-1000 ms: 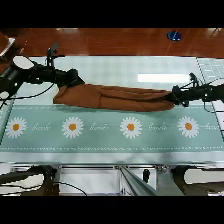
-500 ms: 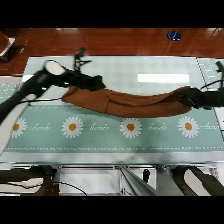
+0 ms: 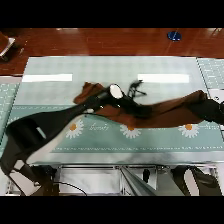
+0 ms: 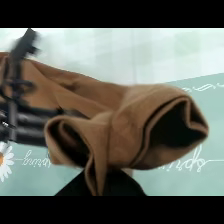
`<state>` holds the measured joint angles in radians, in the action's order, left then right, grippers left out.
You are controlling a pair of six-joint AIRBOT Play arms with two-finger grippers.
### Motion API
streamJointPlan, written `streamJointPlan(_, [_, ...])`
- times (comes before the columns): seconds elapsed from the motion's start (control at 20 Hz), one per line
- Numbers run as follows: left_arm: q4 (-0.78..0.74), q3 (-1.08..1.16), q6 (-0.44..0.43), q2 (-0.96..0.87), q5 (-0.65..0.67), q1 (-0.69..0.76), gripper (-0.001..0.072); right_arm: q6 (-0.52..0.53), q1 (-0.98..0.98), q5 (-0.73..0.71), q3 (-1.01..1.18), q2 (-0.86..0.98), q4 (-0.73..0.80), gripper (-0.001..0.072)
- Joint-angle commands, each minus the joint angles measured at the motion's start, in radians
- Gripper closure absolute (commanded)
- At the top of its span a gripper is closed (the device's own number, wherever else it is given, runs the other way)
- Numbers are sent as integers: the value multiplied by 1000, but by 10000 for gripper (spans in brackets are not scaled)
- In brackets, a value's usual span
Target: Fold the shirts.
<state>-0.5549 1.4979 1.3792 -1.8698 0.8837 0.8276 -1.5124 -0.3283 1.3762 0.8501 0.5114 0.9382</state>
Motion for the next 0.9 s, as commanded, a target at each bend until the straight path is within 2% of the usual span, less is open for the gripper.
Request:
streamJointPlan(0.0, [84,50,-2,-73,22,116,683,-9,1,14,-1,-23,-33,691])
streamJointPlan(0.1, [86,72,6,-77,45,106,683,-3,1,18,0,-23,-46,691])
streamJointPlan(0.2, [83,91,-6,-51,89,19,684,-3,1,17,0,-23,-47,692])
streamJointPlan(0.35, [-29,72,28,51,145,-204,684,-1,1,13,0,-22,-84,692])
streamJointPlan(0.5, [-154,-29,40,249,166,-441,684,25,32,-16,0,21,-183,692])
streamJointPlan(0.6, [-200,-137,16,420,164,-580,684,26,159,-102,2,91,-211,692])
streamJointPlan(0.7, [-232,-258,-20,595,165,-689,683,24,345,-256,11,198,-215,692])
streamJointPlan(0.85, [-243,-449,-43,842,167,-801,683,24,586,-458,108,451,-216,691])
